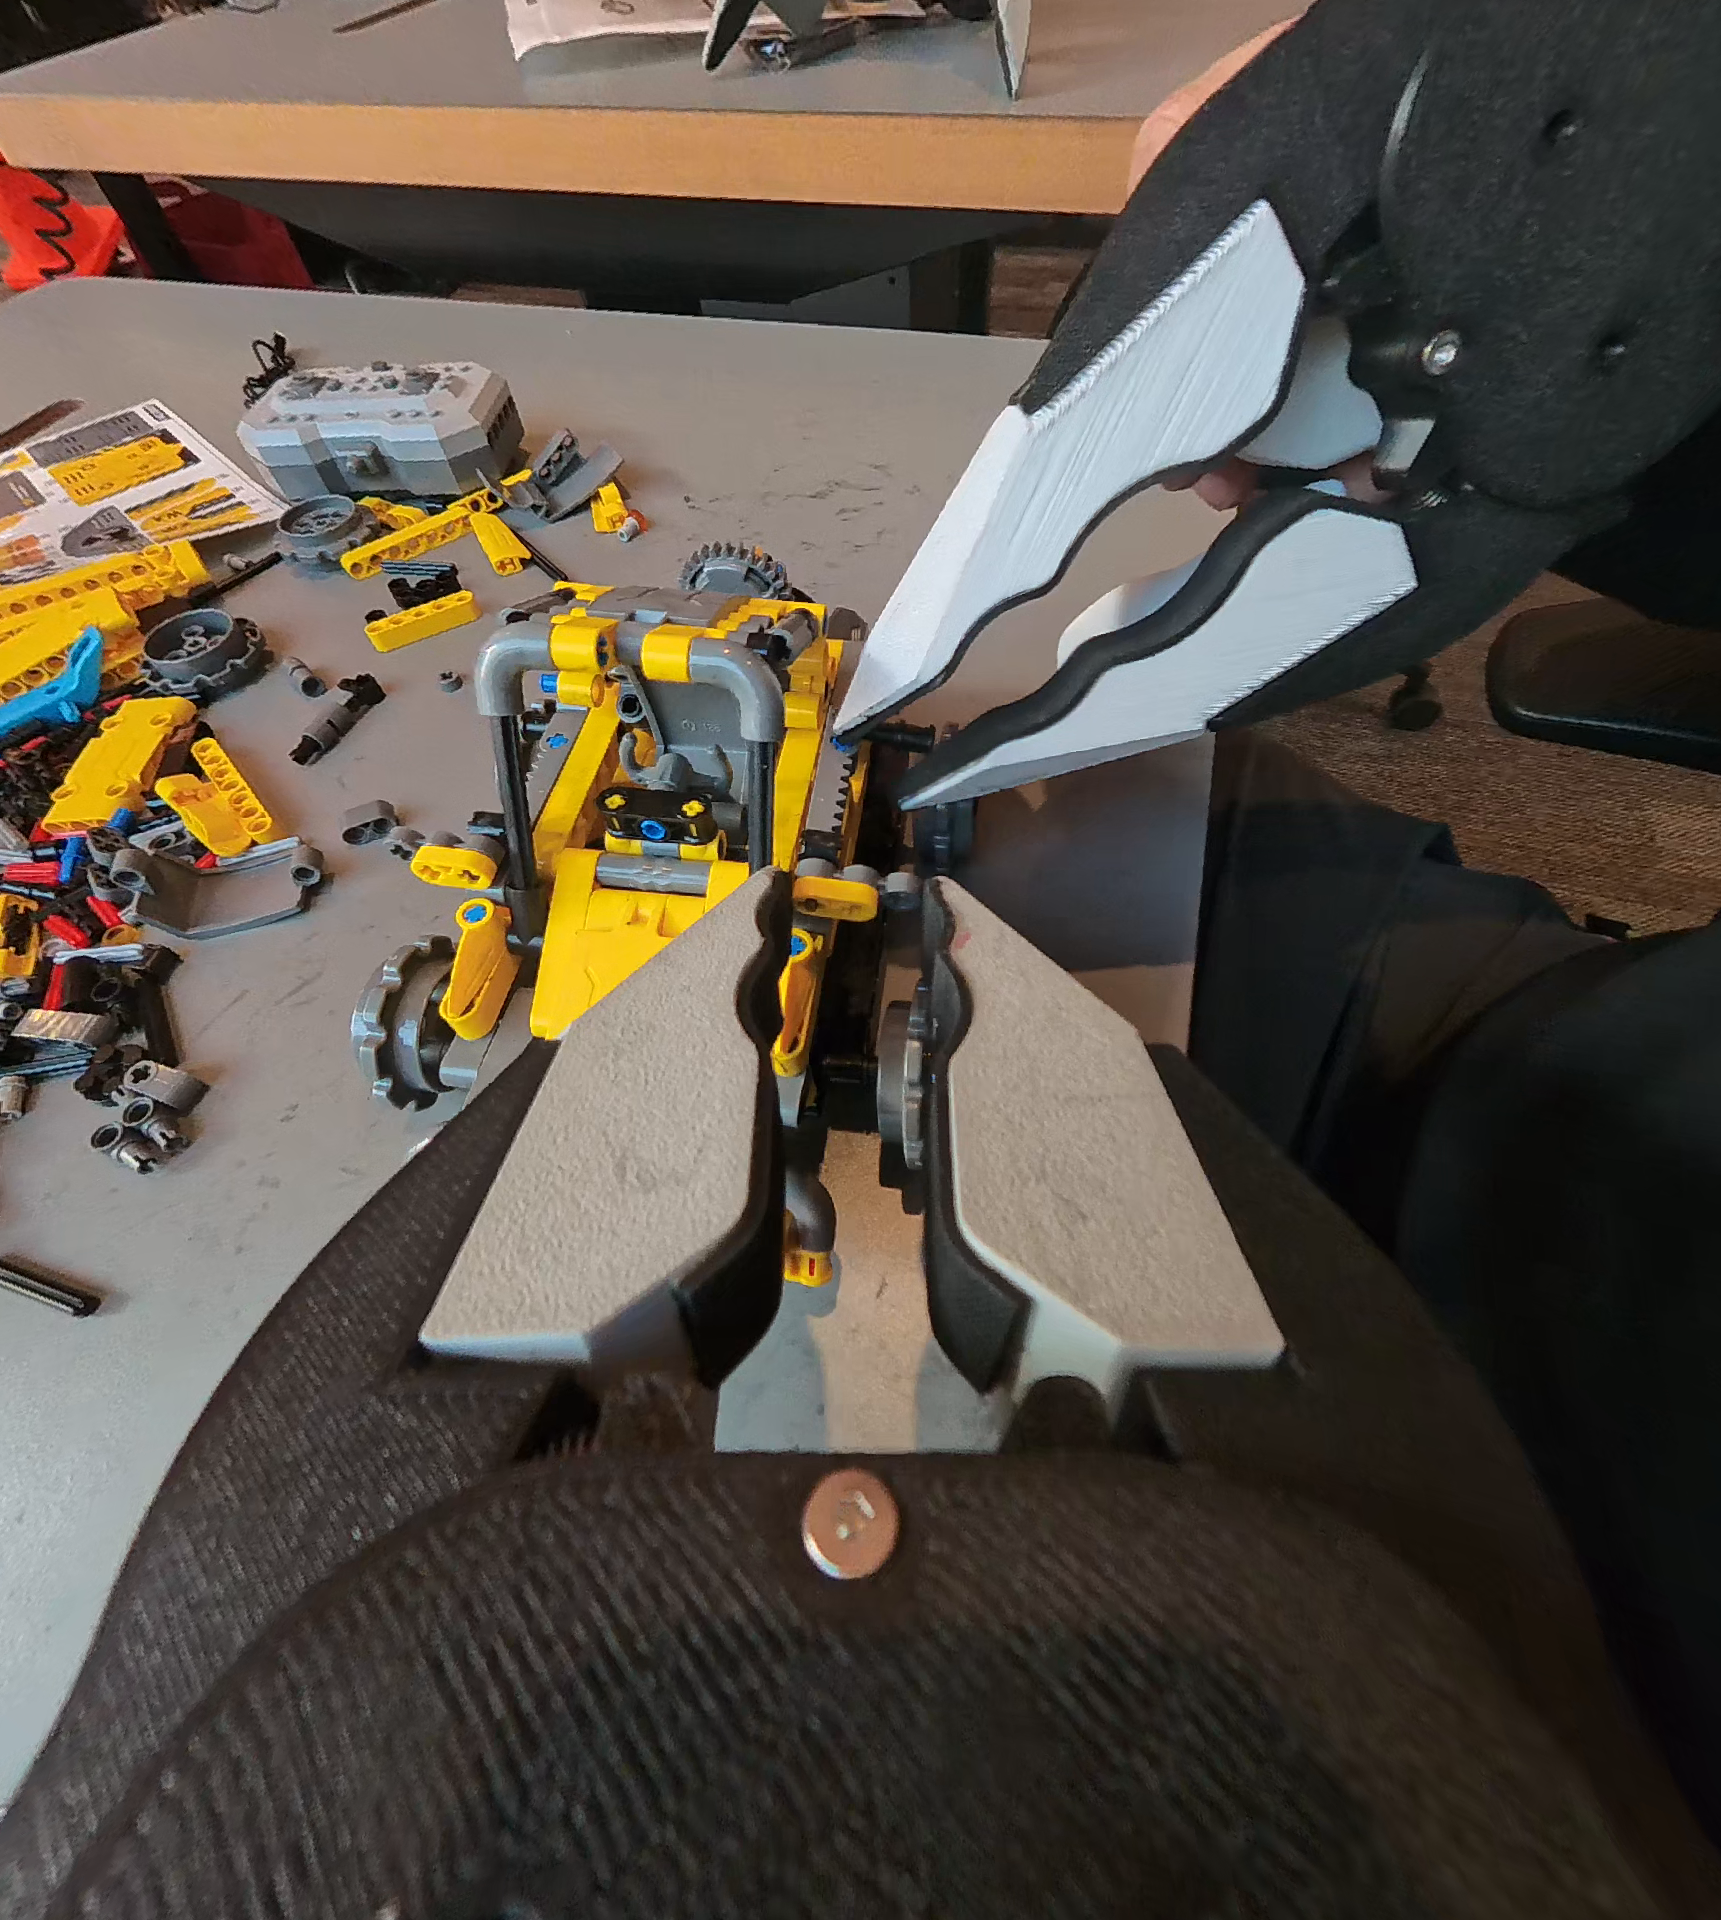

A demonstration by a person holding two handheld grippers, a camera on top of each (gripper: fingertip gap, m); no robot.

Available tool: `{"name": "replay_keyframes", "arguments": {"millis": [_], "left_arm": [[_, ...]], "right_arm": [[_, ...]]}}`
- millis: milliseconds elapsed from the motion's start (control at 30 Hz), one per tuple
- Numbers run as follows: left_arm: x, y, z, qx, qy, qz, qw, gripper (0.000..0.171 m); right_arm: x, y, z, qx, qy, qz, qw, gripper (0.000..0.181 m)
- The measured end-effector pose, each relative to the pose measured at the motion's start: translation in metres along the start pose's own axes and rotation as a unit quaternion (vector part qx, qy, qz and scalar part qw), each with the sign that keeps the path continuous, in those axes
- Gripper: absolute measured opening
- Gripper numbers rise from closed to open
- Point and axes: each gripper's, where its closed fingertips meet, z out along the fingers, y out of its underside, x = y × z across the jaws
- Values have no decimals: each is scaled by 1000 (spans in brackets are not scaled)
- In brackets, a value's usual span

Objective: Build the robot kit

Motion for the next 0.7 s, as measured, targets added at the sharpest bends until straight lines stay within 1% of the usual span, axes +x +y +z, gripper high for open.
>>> {"name": "replay_keyframes", "arguments": {"millis": [100, 233, 433, 600, 700], "left_arm": [[0, 0, 0, 2, 0, -1, 1000, 22], [0, 0, 0, 3, 6, -3, 1000, 22], [0, 1, 0, 0, 12, 0, 1000, 22], [-1, 1, 0, -2, 12, 0, 1000, 22], [-2, 1, 0, -17, 6, 27, 999, 22]], "right_arm": [[0, 0, 0, 5, -6, 1, 1000, 16], [0, 0, 0, 10, -33, 19, 999, 15], [3, 0, 0, 18, -51, 22, 998, 10], [5, 0, 2, 4, -42, -4, 999, 6], [5, 0, 2, 0, -34, -12, 999, 6]]}}
